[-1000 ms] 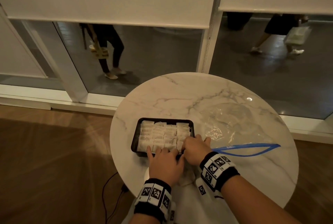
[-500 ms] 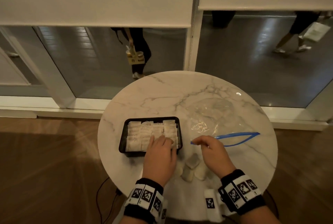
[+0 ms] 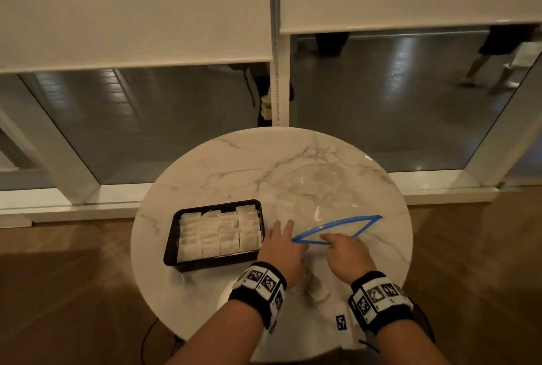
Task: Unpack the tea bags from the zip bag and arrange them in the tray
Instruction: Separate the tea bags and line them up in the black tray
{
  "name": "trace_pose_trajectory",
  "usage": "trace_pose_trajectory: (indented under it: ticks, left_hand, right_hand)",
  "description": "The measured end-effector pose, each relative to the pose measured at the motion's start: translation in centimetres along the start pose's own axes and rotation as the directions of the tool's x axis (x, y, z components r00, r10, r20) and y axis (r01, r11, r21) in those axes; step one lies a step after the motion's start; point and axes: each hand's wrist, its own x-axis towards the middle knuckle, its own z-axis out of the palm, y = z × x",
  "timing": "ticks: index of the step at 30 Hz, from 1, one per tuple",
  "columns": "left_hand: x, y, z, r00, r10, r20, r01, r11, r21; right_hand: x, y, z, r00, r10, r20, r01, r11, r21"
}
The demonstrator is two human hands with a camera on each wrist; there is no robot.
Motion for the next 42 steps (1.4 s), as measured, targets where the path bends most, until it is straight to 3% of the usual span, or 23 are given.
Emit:
trace_pose_trajectory:
  ticks: [3,9,17,21,26,33,38,41,42]
  left_hand:
    - [0.9,0.5,0.4,0.999,0.015,0.035,-0.018,0.996,0.088]
    - [1.1,0.9,0.1,0.989,0.072,-0.131,-0.063,0.995,0.071]
    - [1.2,1.3,0.3,1.0,0.023,0.013,-0.025,0.983,0.18]
    - [1.9,0.8,-1.7,0.996,0.002,-0.091,0.006,0.996,0.093]
    - [3.2,-0.2,-5.3,0.984,0.035,-0.175,-0.04,0.999,-0.024]
    - [3.8,-0.4,-6.1,0.949,0.0,-0.315,-0.069,0.976,-0.208]
    - [3.7,-0.5,-5.1,0.941,0.025,-0.338,-0.135,0.942,-0.306]
    - [3.3,-0.2,-4.6,0.936,0.087,-0.341,-0.176,0.954,-0.241]
    - [2.9,-0.1,-4.5,0.932,0.117,-0.343,-0.196,0.958,-0.208]
  right_hand:
    - [-0.3,-0.4,0.1,0.995,0.038,0.094,-0.017,0.977,-0.212]
    - [0.3,-0.3,0.3,0.994,0.013,0.105,0.014,0.969,-0.248]
    - [0.0,-0.6,0.5,0.994,-0.033,0.102,0.059,0.963,-0.263]
    - [0.4,-0.8,0.1,0.986,-0.021,0.163,0.071,0.948,-0.311]
    - [1.2,-1.1,-1.2,0.969,-0.009,0.249,0.084,0.953,-0.292]
    - [1.9,-1.8,-3.6,0.938,0.017,0.345,0.022,0.994,-0.11]
    - [2.4,-2.1,-2.9,0.983,0.099,0.152,-0.121,0.982,0.148]
    - [3.6,-2.7,-2.6,0.983,0.182,0.001,-0.16,0.86,0.485]
    - [4.0,-2.9,-2.6,0.976,0.219,0.007,-0.186,0.813,0.551]
